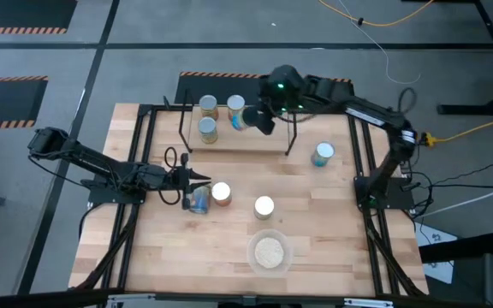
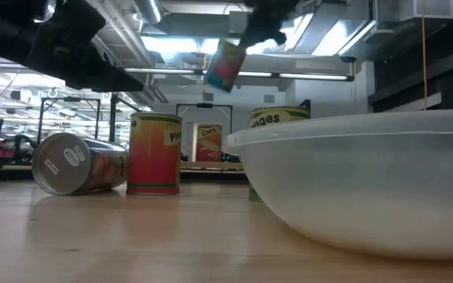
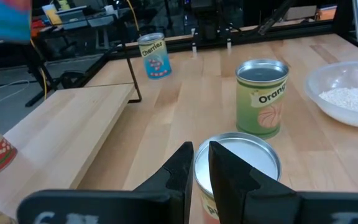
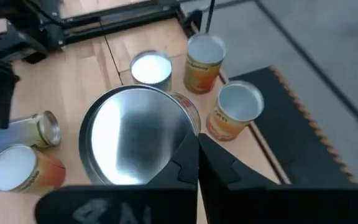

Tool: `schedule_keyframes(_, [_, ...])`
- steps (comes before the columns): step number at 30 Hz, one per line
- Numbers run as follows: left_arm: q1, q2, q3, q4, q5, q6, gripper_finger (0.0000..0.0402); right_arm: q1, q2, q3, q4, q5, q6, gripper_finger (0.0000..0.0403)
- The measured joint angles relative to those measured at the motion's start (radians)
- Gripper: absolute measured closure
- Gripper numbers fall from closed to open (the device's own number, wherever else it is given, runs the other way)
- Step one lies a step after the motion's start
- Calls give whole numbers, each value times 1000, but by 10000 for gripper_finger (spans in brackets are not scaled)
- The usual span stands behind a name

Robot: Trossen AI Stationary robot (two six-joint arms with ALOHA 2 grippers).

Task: Pick and place cans onto a shelf
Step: Put the canned tomatoes on the shelf

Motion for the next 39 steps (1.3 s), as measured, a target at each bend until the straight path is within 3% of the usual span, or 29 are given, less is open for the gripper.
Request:
schedule_keyframes(6, [0, 0, 0, -1, 0, 0, 358, -47, 127, 24, -9, -54, 1, 400])
schedule_keyframes(16, [0, 0, 0, -2, 0, 0, 358, -88, 255, 24, -1, -60, 1, 400])
schedule_keyframes(39, [0, 0, 0, -2, 0, 1, 358, -93, 280, 24, 89, -62, 8, 400])
